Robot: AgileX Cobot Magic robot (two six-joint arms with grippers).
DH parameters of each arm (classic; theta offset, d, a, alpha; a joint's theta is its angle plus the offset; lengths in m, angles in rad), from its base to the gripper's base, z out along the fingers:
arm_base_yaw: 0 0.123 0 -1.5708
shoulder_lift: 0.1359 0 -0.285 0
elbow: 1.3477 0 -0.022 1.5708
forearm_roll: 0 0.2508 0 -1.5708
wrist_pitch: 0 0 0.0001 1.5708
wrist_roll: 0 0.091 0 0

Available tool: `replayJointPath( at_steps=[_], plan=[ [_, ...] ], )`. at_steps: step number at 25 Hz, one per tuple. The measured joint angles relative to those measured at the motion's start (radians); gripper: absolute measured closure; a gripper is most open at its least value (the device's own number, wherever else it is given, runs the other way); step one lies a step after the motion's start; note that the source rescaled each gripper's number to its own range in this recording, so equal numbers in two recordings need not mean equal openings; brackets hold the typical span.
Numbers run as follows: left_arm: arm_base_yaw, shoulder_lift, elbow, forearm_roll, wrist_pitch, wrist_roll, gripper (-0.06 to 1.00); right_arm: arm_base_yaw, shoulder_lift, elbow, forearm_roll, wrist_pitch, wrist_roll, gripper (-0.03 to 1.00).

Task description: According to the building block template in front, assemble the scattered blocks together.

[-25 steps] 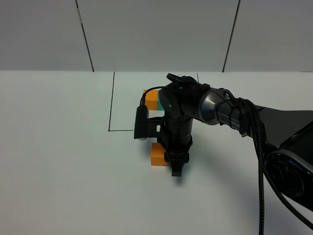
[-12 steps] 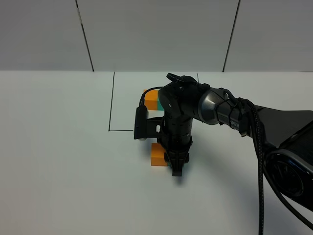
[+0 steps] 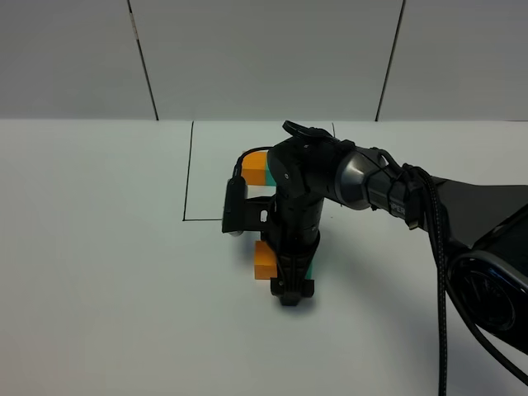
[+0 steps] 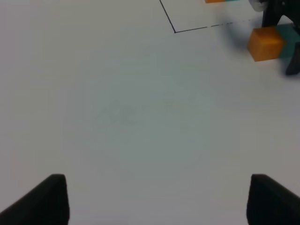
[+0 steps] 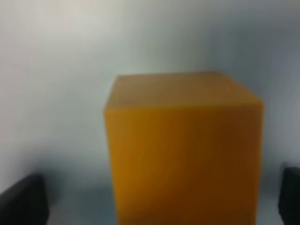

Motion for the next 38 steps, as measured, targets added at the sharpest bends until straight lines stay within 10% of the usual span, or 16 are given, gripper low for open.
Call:
replayJointPath(
  at_steps=[13, 21, 30, 38],
  plan=[
    [0.000, 0.000, 0.000, 0.000, 0.000, 0.000, 0.32, -0.017, -0.330, 0.003, 0.136, 0.198, 0.361, -0.03],
    [0.000, 0.000, 0.000, 0.000, 0.000, 0.000, 0.32, -0.299, -0.473, 0.046, 0.173, 0.199, 0.715, -0.03],
    [0.000, 0.000, 0.000, 0.000, 0.000, 0.000, 0.32, -0.667, -0.812, 0.515, 0.241, 0.086, 0.808, -0.03],
    [0.000, 0.000, 0.000, 0.000, 0.000, 0.000, 0.32, -0.782, -1.267, 0.904, 0.275, 0.009, 0.877, -0.03]
  ],
)
